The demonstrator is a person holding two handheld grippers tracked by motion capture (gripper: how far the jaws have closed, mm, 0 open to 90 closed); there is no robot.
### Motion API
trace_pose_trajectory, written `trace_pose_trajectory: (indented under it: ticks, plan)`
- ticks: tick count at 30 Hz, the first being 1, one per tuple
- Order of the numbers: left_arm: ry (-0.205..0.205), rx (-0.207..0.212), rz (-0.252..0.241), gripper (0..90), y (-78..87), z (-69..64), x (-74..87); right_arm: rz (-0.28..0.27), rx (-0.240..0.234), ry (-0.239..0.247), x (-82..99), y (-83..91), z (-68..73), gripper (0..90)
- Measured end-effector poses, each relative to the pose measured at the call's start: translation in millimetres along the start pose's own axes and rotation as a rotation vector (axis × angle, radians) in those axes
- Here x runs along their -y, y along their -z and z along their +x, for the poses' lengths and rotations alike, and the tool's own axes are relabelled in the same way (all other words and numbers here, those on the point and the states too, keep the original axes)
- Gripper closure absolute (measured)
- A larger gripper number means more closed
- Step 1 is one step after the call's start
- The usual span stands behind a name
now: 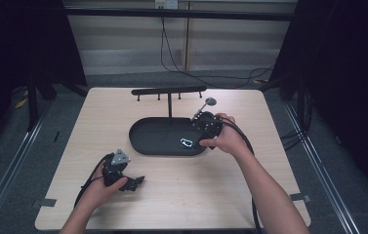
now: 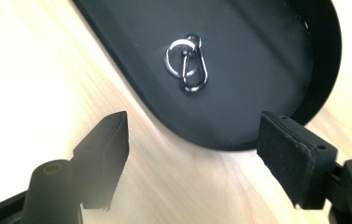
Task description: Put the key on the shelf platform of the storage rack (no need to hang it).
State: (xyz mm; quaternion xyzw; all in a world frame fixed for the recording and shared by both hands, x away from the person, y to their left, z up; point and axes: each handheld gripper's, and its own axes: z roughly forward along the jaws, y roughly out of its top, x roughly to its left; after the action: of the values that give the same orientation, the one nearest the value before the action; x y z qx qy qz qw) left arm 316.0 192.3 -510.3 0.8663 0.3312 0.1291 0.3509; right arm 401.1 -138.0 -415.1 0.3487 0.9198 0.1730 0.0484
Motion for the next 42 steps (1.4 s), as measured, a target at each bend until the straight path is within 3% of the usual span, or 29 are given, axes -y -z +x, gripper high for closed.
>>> trace_pose_trajectory:
  ticks: [29, 34, 42]
  plan:
    - [-0.001, -0.002, 0.002, 0.0, 0.2, 0.1, -0.1, -0.002, -0.015, -0.039, 54.4, 15.4, 5.0, 25.1]
    - [0.000, 0.002, 0.000, 0.0, 0.1, 0.1, 0.0, 0.020, -0.021, -0.042, 63.3, 14.7, 7.1, 25.2]
    - [0.000, 0.002, 0.001, 0.0, 0.1, 0.1, 0.0, 0.021, -0.001, -0.047, 80.8, 17.2, 6.8, 25.9]
